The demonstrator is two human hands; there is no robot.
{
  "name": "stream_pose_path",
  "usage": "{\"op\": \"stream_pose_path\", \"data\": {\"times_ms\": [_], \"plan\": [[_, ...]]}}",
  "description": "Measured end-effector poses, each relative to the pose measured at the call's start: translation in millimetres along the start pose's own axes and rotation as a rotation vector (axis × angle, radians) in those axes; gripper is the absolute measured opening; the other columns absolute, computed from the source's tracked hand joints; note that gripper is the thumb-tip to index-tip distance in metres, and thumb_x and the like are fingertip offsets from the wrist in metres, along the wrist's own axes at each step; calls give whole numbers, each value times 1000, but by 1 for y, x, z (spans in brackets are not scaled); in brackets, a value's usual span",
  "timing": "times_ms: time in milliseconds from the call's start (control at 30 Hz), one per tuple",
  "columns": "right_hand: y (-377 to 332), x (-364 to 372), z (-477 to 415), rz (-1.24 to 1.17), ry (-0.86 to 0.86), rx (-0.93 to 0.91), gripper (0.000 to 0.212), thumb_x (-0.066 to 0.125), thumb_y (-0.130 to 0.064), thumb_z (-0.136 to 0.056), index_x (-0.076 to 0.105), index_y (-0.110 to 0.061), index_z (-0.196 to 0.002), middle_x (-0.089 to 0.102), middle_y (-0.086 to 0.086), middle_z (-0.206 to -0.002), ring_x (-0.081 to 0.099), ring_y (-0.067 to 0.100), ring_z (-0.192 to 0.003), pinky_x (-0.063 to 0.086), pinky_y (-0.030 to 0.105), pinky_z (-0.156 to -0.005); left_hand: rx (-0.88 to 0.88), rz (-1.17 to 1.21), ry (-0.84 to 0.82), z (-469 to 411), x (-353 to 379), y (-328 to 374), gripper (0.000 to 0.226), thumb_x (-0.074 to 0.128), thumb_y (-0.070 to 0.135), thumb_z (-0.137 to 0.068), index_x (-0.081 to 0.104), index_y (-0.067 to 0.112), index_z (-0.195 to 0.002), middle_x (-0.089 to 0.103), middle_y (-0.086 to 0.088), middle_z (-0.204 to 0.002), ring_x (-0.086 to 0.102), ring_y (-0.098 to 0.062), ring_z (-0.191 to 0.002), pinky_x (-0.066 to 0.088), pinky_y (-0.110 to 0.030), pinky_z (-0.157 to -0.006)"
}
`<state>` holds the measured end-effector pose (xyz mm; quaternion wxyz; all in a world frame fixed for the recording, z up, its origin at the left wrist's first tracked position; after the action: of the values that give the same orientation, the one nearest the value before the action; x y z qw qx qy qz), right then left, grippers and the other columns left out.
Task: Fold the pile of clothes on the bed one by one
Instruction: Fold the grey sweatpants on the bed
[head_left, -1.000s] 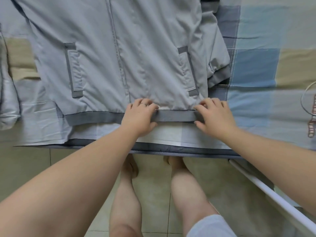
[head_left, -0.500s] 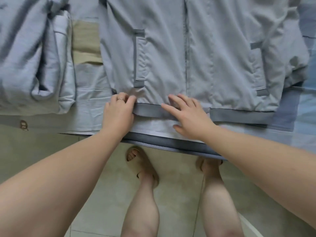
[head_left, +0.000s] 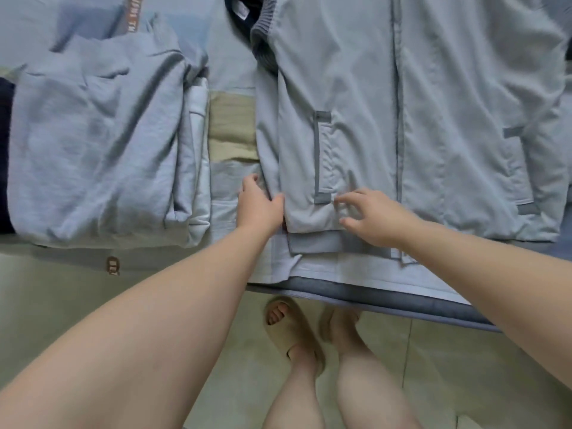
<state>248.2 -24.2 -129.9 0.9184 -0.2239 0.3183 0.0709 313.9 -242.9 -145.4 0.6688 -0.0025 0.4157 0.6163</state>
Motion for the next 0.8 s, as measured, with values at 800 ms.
{"op": "stream_pose_path", "data": {"times_ms": [800], "plan": [[-191,-231,-95,-150,312,-73,46,57,-20,-95,49,-22,-140,61,4,-128,57,23,-119,42,30,-91,639,-422,260,-97,-346,259,43,73,50,-86,42,24,-100,56,-1,-89,47,-28,-79,36,-38,-68]]}}
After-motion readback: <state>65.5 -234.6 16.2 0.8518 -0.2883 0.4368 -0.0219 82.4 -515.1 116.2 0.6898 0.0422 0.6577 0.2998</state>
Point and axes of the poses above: each hand's wrist, its own z-axis away from the middle knuckle, its own x-axis out of the palm, y = z × x, the point moved 9 cm from there along -z, towards the middle knuckle
